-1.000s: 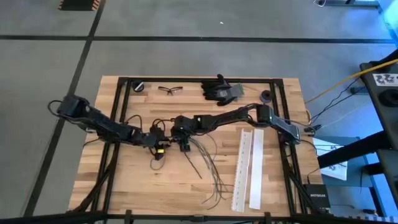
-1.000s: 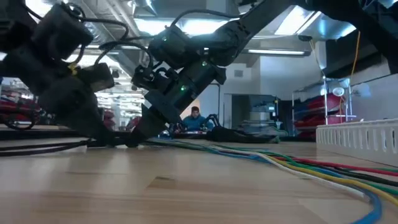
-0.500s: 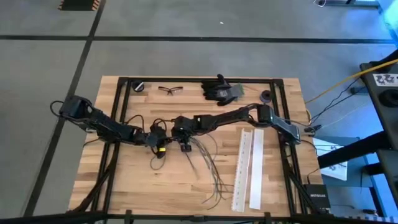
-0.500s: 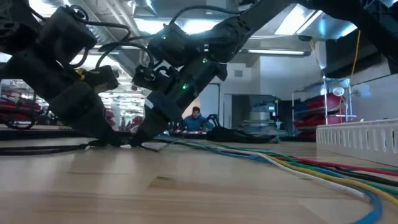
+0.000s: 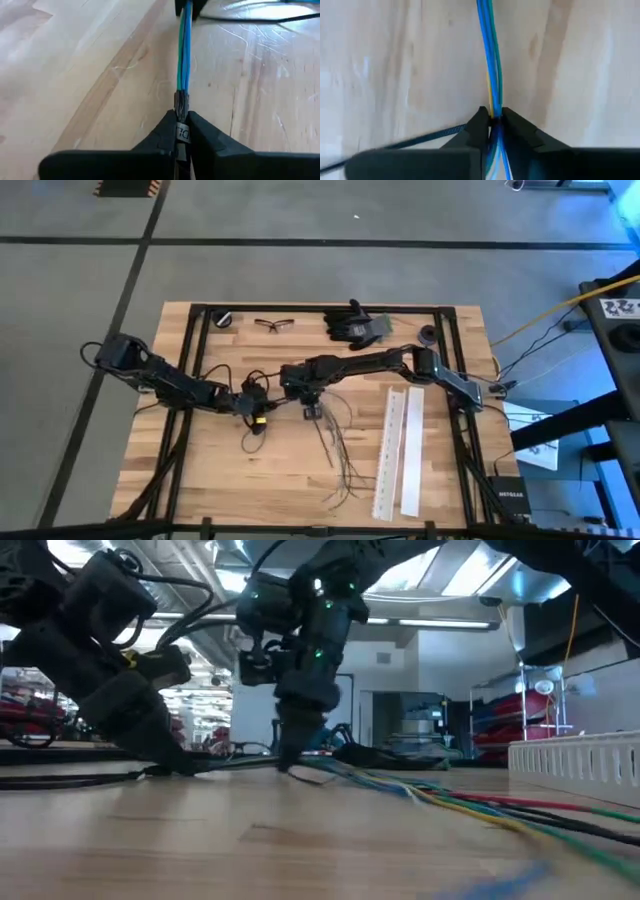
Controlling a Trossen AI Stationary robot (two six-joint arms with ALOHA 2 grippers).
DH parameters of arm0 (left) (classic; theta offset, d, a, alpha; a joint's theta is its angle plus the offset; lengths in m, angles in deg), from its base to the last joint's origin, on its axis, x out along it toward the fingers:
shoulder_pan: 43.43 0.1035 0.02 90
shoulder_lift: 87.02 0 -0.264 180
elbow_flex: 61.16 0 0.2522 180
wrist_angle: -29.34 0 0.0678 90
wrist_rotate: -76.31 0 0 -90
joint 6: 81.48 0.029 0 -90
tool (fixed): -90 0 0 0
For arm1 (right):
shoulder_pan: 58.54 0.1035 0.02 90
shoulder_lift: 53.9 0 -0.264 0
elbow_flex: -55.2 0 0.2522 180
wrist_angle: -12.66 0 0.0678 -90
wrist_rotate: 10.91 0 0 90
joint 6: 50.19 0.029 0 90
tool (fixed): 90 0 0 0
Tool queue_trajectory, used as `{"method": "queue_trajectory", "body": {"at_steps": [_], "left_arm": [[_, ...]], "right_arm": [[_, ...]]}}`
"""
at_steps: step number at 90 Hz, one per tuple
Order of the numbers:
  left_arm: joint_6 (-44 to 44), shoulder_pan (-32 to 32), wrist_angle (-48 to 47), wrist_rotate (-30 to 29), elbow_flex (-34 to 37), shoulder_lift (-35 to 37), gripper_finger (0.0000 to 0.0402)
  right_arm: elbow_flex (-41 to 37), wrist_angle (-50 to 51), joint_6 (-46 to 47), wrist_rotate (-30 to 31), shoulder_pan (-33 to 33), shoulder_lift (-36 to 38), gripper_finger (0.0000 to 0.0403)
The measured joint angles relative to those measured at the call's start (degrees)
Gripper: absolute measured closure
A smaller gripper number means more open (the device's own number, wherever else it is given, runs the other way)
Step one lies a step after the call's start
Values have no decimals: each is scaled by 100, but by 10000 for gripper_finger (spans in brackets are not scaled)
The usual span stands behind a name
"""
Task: Ziptie cables
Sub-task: Wrap the zip tie on the cables
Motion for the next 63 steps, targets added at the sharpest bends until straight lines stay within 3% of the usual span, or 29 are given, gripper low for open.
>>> {"method": "queue_trajectory", "body": {"at_steps": [17, 32, 63], "left_arm": [[0, -2, 0, 5, 0, 0, 388], [28, -2, 99, 12, 18, -7, 378], [-256, -2, 310, 144, 1, 56, 298]], "right_arm": [[-16, 648, 385, -1, 0, 0, 347], [82, 851, 426, 0, 0, -2, 302], [1238, 1645, 21, -128, -4, -4, 217]]}}
